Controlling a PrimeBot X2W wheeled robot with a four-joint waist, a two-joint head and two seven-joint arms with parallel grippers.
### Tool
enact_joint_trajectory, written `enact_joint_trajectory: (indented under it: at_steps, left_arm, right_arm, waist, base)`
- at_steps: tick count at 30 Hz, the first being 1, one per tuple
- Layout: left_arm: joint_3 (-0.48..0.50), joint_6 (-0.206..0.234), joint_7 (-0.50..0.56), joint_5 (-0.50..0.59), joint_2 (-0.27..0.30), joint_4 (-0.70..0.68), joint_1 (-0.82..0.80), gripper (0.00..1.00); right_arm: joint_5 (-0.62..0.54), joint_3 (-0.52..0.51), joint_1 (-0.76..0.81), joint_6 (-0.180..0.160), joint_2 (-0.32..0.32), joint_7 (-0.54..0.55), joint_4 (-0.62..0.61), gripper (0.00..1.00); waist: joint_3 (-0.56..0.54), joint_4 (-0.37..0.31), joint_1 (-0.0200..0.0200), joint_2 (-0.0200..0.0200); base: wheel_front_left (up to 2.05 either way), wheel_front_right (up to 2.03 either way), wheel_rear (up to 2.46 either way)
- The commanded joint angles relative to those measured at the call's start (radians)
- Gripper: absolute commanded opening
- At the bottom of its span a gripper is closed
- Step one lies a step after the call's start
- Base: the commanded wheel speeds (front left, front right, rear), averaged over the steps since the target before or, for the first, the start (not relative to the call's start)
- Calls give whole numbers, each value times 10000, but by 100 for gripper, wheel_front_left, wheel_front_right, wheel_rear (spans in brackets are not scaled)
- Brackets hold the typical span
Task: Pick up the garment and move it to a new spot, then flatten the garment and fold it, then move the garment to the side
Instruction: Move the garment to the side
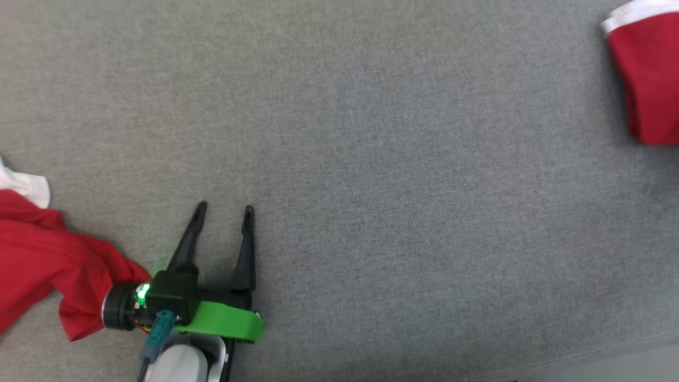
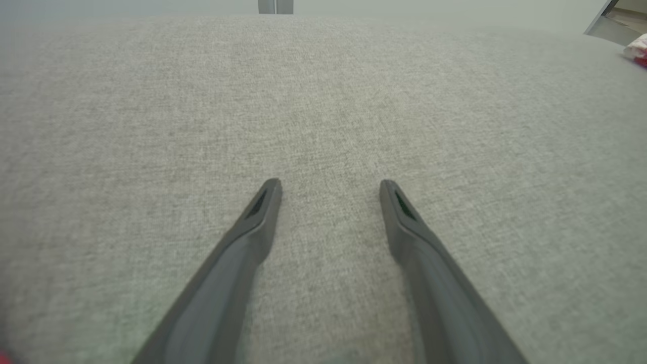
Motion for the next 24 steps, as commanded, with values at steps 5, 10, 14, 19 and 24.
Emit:
enact_joint_trajectory:
  at_steps: [5,10,14,19,24]
  left_arm:
    - [335,-87,152,-62,151,240,-200,100]
    - [606,-70,249,-201,68,365,-41,100]
    - [607,-62,293,-188,-59,362,-161,100]
    - [732,5,291,-347,-162,128,-111,100]
    - [981,62,138,-556,-191,-129,485,100]
  right_arm:
    - [-1461,375,-1384,-6,-1159,291,1182,0]
    - [-2604,695,-2215,-9,-1900,223,1889,40]
    - [-3515,810,-2694,-9,-2115,53,2329,100]
    - [-4169,738,-2964,-11,-2188,-1104,2101,100]
    - [-3462,312,-2245,-11,-1223,-3152,1103,100]
  waist:
    - [1466,-129,0,-1]
    - [1608,8,0,-1]
    - [1643,-81,0,-1]
    - [1030,-250,0,-1]
    - [-241,-340,0,-1]
  base:
    - [0,0,0]
    - [0,0,0]
    - [0,0,0]
    - [0,0,0]
    - [0,0,0]
